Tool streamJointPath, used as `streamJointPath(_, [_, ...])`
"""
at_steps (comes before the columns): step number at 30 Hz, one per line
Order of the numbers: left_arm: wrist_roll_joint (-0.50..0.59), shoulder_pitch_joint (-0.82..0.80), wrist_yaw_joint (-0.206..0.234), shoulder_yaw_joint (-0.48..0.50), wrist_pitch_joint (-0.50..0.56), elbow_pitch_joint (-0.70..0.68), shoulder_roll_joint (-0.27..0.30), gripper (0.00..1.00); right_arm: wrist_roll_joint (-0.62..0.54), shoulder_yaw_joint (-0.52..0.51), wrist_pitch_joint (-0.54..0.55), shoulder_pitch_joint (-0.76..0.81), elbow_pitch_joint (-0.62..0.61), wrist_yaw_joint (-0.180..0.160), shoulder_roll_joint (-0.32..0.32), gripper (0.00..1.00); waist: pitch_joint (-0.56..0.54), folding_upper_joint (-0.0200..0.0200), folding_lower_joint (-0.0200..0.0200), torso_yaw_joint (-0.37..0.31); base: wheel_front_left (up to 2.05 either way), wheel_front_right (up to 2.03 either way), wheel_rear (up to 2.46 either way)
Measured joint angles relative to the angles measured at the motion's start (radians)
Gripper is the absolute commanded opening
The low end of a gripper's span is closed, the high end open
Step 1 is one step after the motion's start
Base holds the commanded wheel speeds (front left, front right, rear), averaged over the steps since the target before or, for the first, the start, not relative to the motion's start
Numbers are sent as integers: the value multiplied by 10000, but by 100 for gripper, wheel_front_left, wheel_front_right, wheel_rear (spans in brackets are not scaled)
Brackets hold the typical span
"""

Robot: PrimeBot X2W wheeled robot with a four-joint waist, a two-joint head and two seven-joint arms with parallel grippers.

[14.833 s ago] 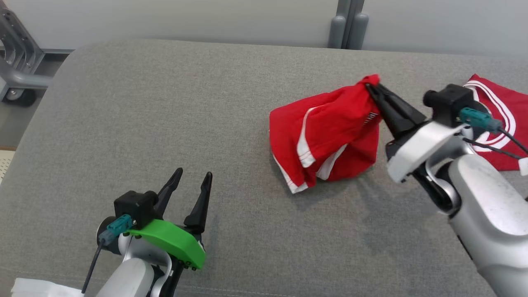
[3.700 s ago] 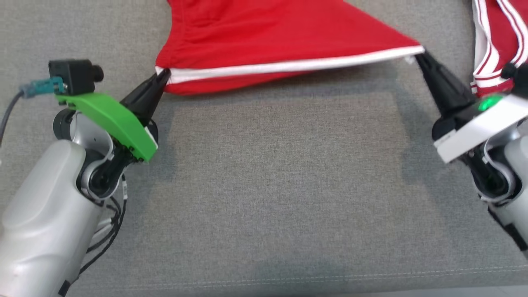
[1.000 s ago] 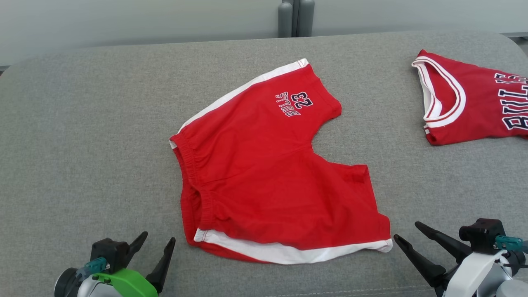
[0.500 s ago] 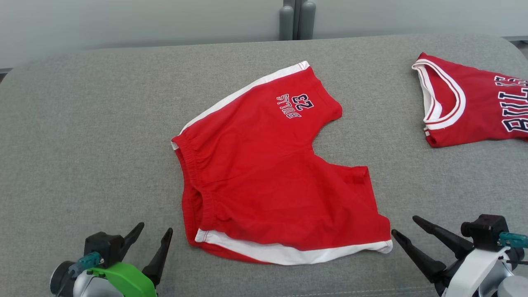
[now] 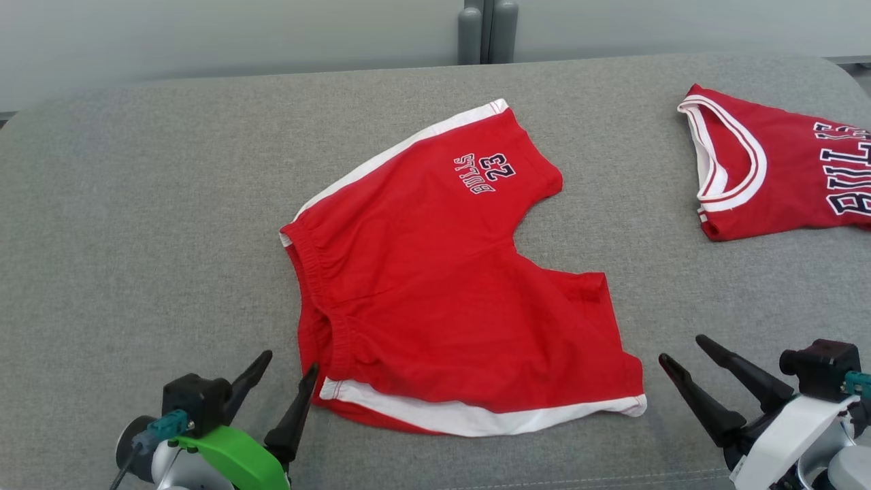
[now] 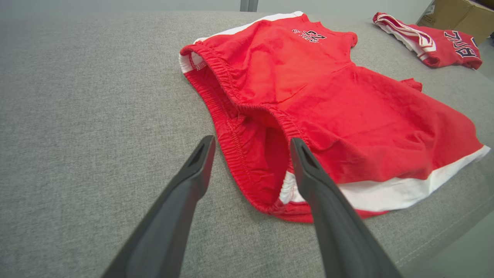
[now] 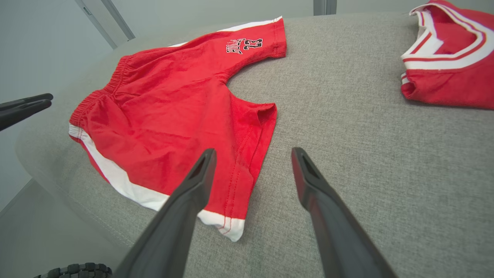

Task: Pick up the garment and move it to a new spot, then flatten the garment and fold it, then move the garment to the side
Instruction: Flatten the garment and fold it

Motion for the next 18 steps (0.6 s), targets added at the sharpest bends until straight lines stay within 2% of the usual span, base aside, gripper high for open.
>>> streamJointPath(18, [6,57,19,-895,865,134,-286,100,240,675,190,246,543,31,470,100,348,0,0,56,0,0,0])
